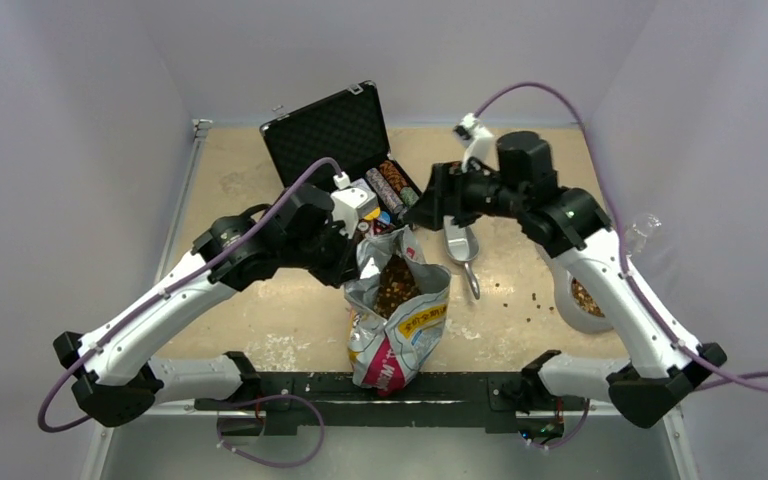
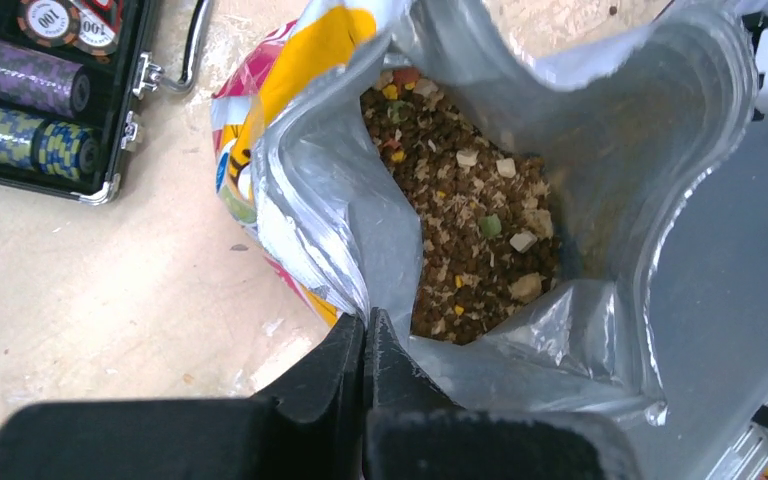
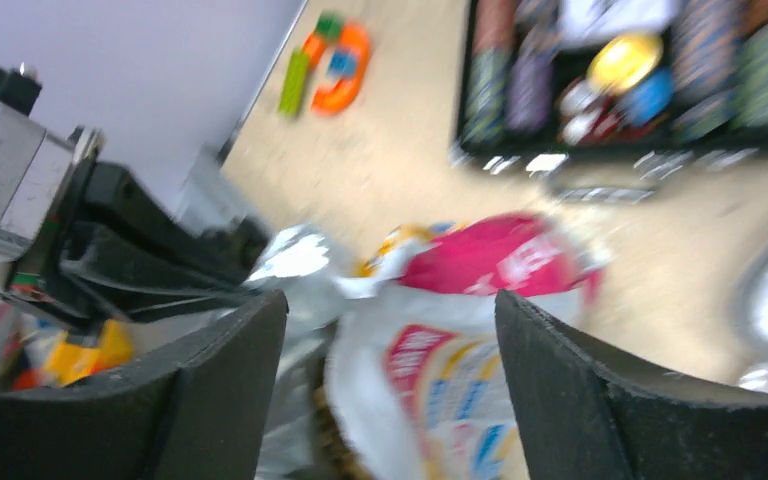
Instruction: Serve the pet food
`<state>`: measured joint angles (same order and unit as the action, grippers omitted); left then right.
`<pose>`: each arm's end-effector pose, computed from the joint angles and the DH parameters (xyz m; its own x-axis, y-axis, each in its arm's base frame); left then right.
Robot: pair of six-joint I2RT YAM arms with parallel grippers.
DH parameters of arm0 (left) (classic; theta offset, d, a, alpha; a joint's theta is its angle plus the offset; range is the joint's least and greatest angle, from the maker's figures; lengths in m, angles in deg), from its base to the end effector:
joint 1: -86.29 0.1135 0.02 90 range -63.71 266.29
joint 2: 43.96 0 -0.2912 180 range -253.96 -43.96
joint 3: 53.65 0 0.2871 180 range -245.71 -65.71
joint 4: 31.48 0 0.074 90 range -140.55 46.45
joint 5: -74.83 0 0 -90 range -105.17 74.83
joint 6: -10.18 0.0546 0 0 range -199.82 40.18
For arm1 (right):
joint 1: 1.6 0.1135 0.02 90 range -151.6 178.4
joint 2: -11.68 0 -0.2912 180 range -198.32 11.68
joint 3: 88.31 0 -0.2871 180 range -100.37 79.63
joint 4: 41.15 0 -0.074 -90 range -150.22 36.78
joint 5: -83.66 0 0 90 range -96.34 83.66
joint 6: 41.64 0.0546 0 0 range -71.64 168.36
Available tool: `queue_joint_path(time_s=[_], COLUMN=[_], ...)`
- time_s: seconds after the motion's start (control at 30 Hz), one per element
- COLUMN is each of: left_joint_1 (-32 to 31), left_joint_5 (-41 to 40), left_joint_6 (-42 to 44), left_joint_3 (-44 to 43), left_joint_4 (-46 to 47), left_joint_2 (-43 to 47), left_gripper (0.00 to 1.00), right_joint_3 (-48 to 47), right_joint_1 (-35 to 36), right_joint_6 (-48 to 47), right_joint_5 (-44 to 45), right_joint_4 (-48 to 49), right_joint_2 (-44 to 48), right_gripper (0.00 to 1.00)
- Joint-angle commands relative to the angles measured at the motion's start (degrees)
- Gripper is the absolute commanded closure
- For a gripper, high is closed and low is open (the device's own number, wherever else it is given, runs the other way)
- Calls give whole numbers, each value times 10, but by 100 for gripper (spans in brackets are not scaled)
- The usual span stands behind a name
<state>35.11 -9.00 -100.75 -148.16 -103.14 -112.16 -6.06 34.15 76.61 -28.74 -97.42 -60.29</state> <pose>0.1580 -0.2058 0.4199 -0.7102 0.3161 -0.6291 0.6084 0.7252 -0.3225 0.2278 0.1896 0.4521 -0.7445 0.0032 -0.6676 -0.5157 0.6323 0.5782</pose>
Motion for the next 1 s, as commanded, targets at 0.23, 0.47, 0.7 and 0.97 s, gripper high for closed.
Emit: queue_joint_path(time_s=[0.23,0.47,0.7,0.97], left_joint_1=[33,37,42,47], left_joint_5=[-9,-5,53,81], left_joint_6=[97,112,120,140], left_joint_3=[29,34,34,13], left_joint_4=[9,0,11,8], left_joint_2=[69,71,59,59], left_gripper=[100,100,100,100], right_joint_3=[122,91,18,-18], right_joint_1=[-206,-186,-105,-59], right_joint_6=[-315,-535,-631,-657], right_joint_5=[-203,-386,-465,-536], right_joint_4=[217,107,-9,-31], right_joint_2=[46,-55,-132,-174], right_gripper=[20,27,31,36])
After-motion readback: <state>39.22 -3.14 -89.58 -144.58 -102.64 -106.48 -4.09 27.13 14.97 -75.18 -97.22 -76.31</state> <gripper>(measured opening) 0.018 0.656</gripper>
